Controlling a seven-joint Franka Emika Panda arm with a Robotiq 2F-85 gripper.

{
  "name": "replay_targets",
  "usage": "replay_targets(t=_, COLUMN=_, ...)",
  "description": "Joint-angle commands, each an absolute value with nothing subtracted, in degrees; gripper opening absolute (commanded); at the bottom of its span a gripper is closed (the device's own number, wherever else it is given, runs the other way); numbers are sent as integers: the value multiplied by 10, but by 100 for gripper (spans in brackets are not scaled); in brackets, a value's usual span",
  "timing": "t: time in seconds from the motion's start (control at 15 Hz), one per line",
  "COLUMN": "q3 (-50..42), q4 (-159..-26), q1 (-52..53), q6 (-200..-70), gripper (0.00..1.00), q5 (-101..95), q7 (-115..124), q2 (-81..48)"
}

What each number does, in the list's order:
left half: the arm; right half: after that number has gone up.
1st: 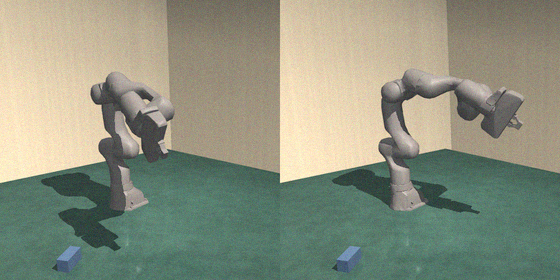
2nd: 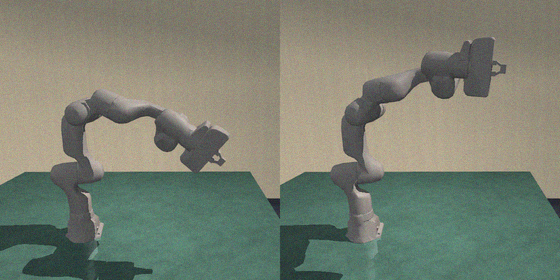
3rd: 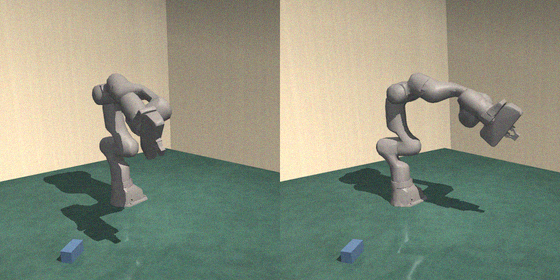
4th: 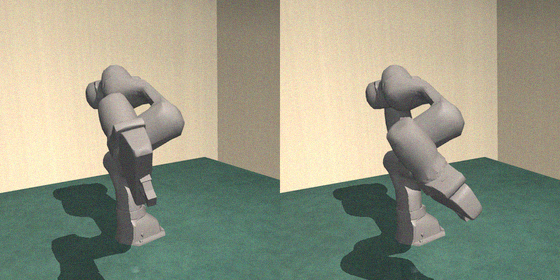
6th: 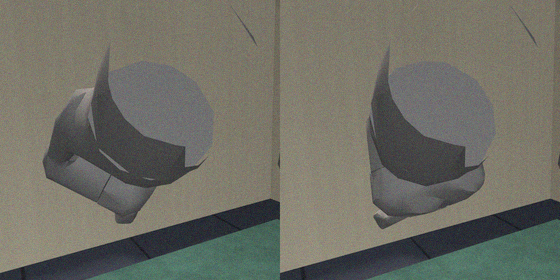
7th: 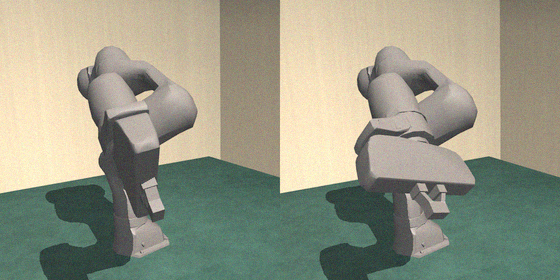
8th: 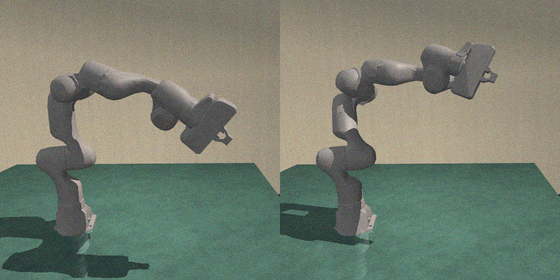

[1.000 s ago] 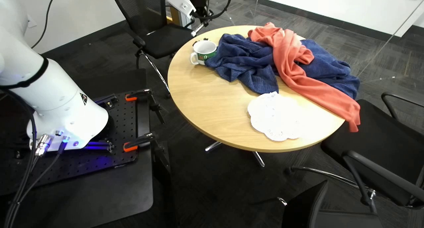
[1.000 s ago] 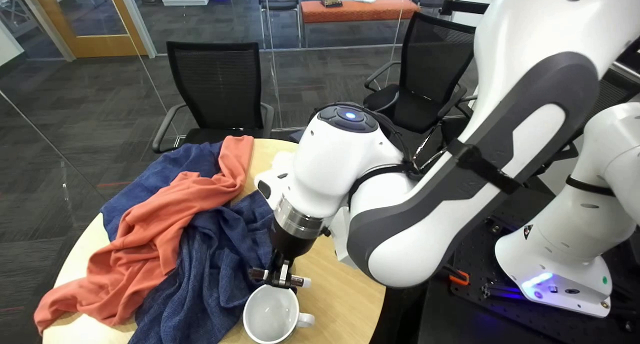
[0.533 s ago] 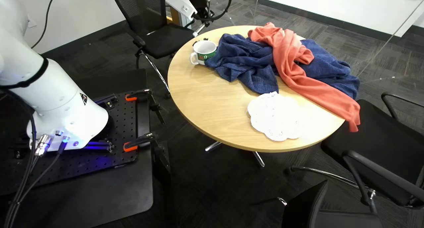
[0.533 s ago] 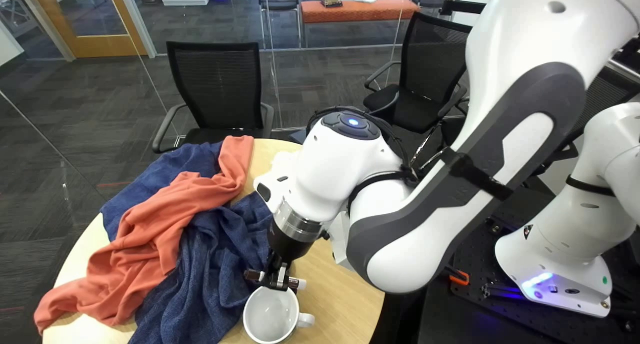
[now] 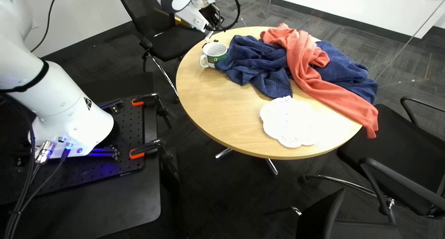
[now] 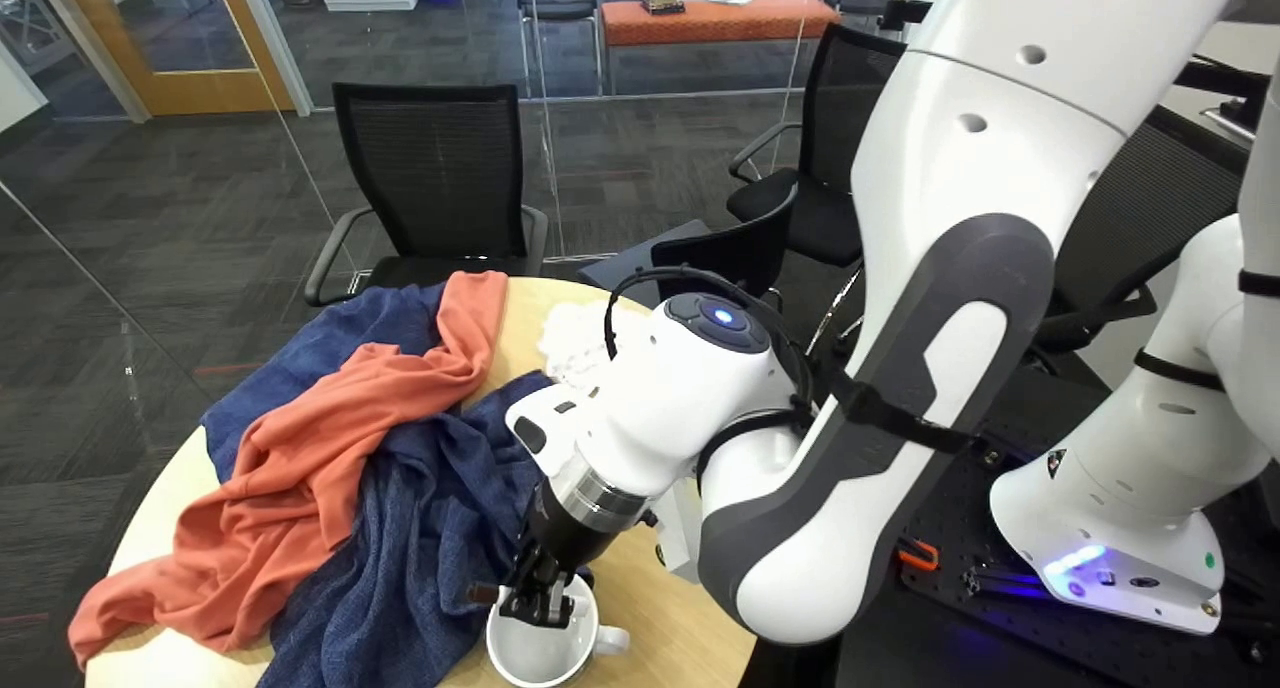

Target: Put the brown marker inside the mug

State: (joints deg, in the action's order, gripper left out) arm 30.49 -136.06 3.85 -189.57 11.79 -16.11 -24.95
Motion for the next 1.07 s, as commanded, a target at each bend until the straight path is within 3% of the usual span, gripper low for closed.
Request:
replay_targets(t=0.0, q3=304, q4=-1357, q1=17, q6=-1943, gripper=5, q5=21, q7=-129, q2=-285)
replay_targets(t=0.33, q3=241, q4=-1351, q1=47, q6=-2008, gripper=5, q5=-75, q7=-86, q2=-320)
replay_targets(t=1.0, q3=231, q4=-1298, q1=45, q6=-1982, gripper=5, q5=-121, q7=-63, q2=-351)
